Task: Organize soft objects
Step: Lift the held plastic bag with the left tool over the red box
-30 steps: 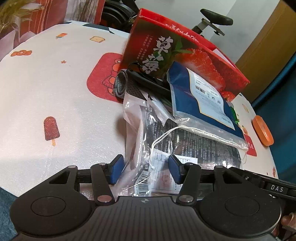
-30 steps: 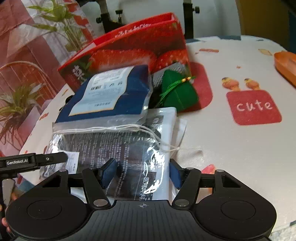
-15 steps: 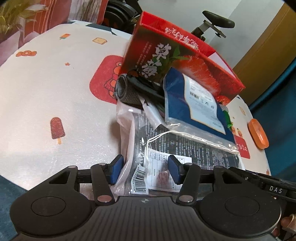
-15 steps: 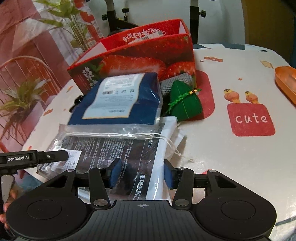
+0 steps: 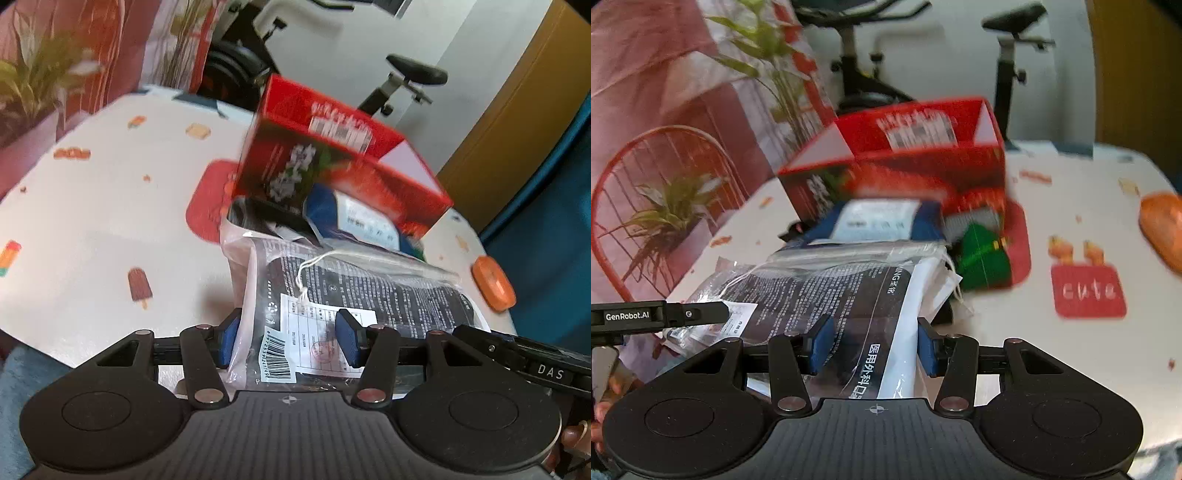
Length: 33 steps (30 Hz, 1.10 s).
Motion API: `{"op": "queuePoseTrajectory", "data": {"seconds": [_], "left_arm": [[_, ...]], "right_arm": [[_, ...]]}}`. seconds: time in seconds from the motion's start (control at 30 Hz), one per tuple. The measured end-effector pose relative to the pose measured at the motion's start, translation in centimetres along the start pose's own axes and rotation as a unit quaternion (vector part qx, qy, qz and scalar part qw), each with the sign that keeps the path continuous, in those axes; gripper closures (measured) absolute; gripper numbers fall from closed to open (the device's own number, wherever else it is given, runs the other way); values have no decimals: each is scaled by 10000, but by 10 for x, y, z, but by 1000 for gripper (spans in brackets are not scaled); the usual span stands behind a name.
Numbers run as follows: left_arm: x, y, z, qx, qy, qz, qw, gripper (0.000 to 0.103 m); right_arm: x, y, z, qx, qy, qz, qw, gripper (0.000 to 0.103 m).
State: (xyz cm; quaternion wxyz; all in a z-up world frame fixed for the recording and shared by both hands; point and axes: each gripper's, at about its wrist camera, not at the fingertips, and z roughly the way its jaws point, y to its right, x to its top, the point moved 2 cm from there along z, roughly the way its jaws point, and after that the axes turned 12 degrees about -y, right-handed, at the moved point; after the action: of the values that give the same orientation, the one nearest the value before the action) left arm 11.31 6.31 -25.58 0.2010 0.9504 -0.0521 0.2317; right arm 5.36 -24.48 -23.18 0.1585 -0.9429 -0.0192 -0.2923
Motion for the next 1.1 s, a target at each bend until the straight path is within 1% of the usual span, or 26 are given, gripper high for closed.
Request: {"op": "queuePoseTrajectory", "data": {"seconds": [0.17,0.23,0.43,0.67,0.83,1.0,1.1], "left_arm": [[3,4,-27,-7,411,82,9991,48],[7,7,-34,-13,552,113,9984,48],[23,17,-34,-2,715,152,9973,48],[56,28,-35,-19,1029,293,9943,48],[80,39,-32,7,1230,491,9912,48],[94,40,-12,88,1191,558,9913,48],[111,42,-8,155,1155,583,9915,48]], "right_arm": [[10,-14,-19,-48,411,-335,9986,59],[14,-15,-20,-75,488,-367,9981,59],[30,-11,-21,-158,715,-474,9962,59],[70,-4,-24,-262,1115,-650,9913,59],[94,6,-15,-350,1178,-731,9897,59],[112,18,8,-363,1066,-608,9918,59],[135,22,11,-351,1122,-641,9910,59]]}}
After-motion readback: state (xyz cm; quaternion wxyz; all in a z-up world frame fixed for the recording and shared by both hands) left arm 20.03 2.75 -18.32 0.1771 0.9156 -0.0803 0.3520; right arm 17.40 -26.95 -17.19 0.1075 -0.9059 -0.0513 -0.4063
